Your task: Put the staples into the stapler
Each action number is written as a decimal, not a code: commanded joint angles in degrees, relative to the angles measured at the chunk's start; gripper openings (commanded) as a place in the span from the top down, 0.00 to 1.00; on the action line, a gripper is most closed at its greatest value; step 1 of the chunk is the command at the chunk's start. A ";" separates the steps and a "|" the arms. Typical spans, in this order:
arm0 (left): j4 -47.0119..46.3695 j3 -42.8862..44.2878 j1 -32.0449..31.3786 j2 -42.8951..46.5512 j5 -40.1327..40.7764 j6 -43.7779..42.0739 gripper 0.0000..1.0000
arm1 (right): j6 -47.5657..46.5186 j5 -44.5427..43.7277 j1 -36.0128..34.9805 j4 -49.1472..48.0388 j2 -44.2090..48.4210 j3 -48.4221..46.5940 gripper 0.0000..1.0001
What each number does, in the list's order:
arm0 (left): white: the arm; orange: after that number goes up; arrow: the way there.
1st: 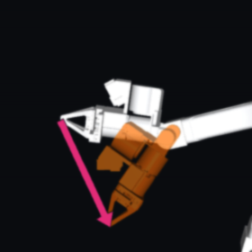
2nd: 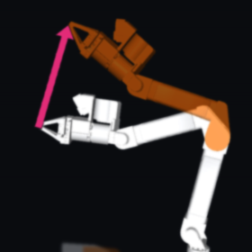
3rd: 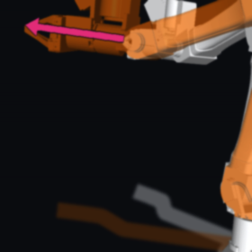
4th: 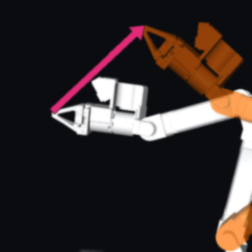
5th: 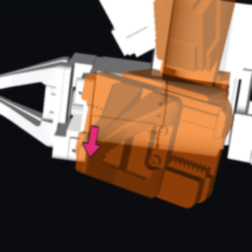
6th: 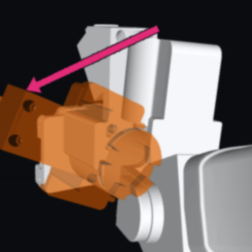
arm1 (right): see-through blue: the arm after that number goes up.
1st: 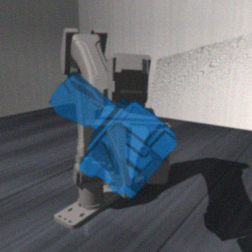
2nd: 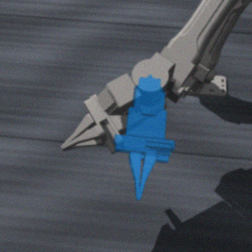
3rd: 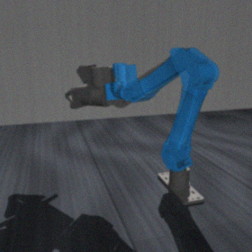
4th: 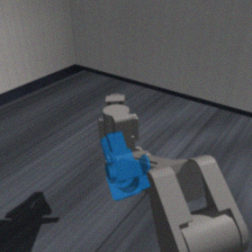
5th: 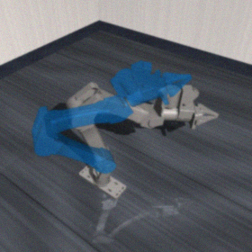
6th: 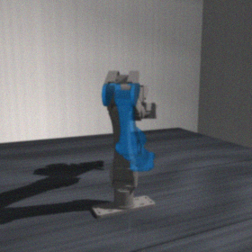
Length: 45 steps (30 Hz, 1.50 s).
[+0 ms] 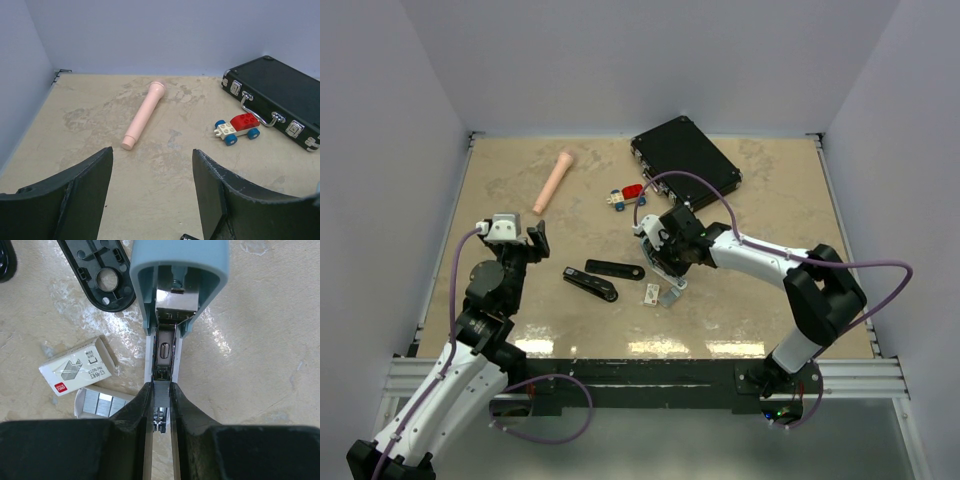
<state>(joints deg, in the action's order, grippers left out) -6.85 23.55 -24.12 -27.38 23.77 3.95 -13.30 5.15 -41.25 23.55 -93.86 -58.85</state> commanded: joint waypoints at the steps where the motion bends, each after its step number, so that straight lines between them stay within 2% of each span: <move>1: -3.17 -0.26 0.39 0.13 -0.48 0.80 0.31 | -1.03 1.97 0.21 -1.58 0.17 0.05 0.96; 24: -3.08 -0.26 0.39 0.39 -0.48 0.80 0.31 | 0.99 1.09 0.47 -0.70 -0.62 -1.27 0.95; 45: -3.08 -0.35 0.48 0.39 -0.65 0.89 0.31 | 3.28 -0.31 0.47 -2.46 2.55 -1.97 0.95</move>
<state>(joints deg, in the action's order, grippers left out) -6.83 23.55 -24.10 -27.35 23.75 3.95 -10.83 5.13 -41.06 22.61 -93.36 -59.11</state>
